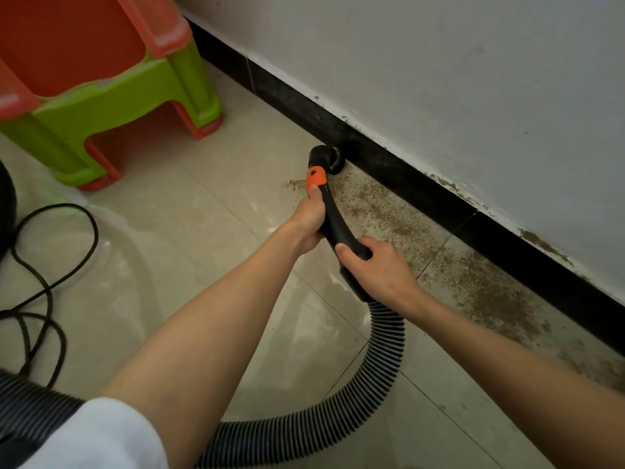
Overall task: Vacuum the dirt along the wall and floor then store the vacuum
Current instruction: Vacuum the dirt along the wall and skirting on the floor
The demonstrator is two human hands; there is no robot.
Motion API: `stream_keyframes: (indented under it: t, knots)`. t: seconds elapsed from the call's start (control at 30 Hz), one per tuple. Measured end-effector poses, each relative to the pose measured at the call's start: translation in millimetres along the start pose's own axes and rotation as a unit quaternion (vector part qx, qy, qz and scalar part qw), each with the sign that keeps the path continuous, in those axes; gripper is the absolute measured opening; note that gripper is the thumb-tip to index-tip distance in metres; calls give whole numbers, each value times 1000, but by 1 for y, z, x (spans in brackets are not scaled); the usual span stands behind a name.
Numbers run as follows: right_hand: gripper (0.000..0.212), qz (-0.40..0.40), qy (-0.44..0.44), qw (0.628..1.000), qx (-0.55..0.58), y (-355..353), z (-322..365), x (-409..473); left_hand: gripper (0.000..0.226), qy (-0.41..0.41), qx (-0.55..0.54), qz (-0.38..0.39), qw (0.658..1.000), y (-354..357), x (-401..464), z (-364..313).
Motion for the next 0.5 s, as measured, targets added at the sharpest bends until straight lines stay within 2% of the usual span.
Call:
stream_keyframes:
  t: [0.2, 0.4, 0.5]
  knots:
    - [36, 2, -2, 1000, -8, -9, -2, 10, 55, -3, -15, 16, 1000, 4, 6, -5]
    - [29, 67, -29, 997, 32, 12, 23, 12, 54, 9, -32, -35, 999, -39, 1, -10]
    - [27, 106, -47, 992, 54, 31, 36, 8, 55, 16, -33, -84, 996, -69, -10, -7]
Point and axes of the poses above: each hand's wrist, its own x-axis towards the middle knuckle, its own y-axis out of the palm, z = x × y, the point moved 2 cm from there along x, towards the middle knuckle, and after that the axes turned 2 degrees about -y, right-handed, at the moved point
